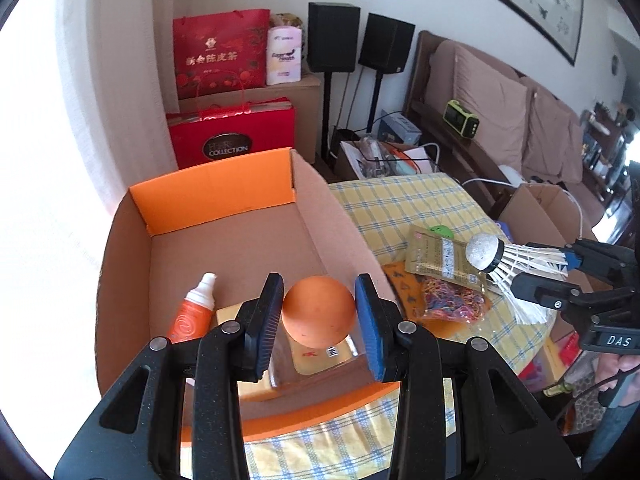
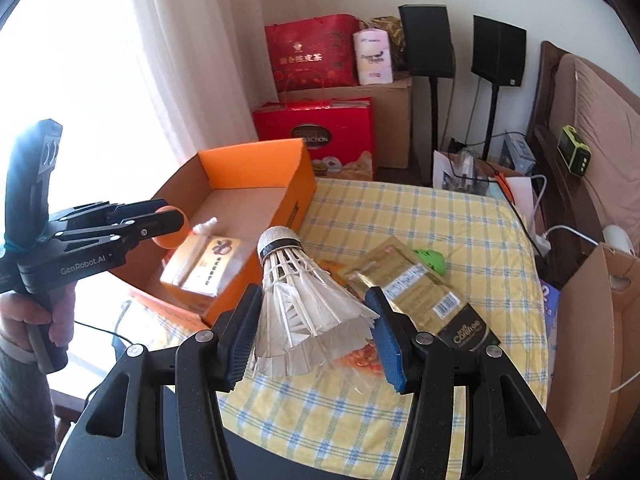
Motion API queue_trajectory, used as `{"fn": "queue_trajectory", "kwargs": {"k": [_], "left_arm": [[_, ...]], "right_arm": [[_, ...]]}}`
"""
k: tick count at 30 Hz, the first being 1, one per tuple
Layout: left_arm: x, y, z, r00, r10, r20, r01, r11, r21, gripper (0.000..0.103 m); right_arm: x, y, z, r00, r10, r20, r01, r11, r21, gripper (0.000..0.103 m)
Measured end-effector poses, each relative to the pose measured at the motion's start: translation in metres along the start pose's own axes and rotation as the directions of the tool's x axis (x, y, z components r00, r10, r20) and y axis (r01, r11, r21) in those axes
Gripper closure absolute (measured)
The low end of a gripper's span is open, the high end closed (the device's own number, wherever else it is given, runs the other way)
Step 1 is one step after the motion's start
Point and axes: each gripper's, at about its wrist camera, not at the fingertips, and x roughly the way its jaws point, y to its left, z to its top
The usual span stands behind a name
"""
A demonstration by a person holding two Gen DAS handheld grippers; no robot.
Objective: Organize objects
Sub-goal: 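Carry the orange ball into the tray box and open the left tool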
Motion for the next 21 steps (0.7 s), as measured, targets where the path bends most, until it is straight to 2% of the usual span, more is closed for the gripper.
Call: {"fn": "queue_trajectory", "kwargs": {"k": [6,12,21], "left_arm": [[-0.008,0.044,-0.014,0.998,0.063,-0.004,-0.063,0.997,-0.054,0.069],[-0.006,0.088,-0.033,0.992,0.122,-0.04,-0.125,0.985,-0.115,0.069],[0.016,0.116,-0.062,0.977,0.167,-0.134,-0.184,0.975,-0.125,0.068]], "right_arm": [[0.023,0.039,0.02,0.997,0.076,-0.015,-0.076,0.996,-0.043,0.049],[0.051,0.074,0.035,0.988,0.143,-0.05,-0.146,0.987,-0.065,0.049],[0.092,0.123,0.046,0.98,0.167,-0.111,-0.18,0.977,-0.114,0.049]]}}
